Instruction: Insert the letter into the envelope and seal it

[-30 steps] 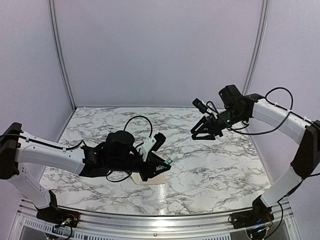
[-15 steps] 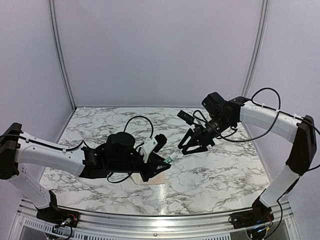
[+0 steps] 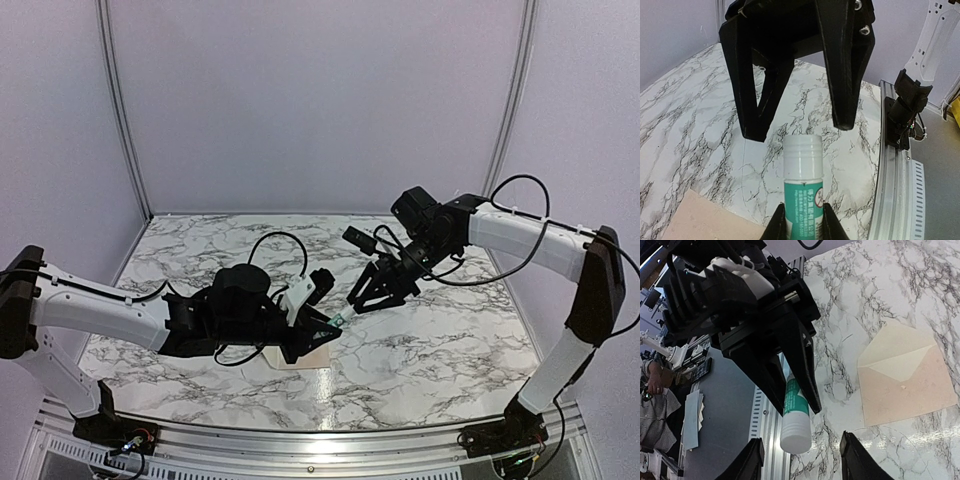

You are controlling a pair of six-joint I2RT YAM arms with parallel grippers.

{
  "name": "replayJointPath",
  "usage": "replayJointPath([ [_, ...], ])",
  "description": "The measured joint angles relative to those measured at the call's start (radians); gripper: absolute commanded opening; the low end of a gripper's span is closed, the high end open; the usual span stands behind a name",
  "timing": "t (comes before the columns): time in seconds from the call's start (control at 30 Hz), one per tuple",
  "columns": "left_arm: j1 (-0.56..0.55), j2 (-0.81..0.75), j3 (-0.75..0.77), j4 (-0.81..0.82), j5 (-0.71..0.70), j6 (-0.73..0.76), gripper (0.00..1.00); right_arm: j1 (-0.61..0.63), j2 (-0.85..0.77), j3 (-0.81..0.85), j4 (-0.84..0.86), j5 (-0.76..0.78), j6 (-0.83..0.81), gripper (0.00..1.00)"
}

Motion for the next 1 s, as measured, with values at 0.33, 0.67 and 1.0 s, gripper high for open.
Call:
replayJointPath([
  [0.33,0.0,0.0,0.0,0.0,0.003,0.003,0.03,0.037,0.024,0.008,0.002,0.002,0.004,0.33],
  [0.67,0.0,0.0,0.0,-0.002,0.001,0.006,0.03,0.039,0.029,0.008,-0.002,0.0,-0.005,0.04],
  [1.0,0.001,0.013,0.0,0.023,0.004,0.017,0.0,0.036,0.029,0.062,-0.078,0.071,-0.086,0.0],
])
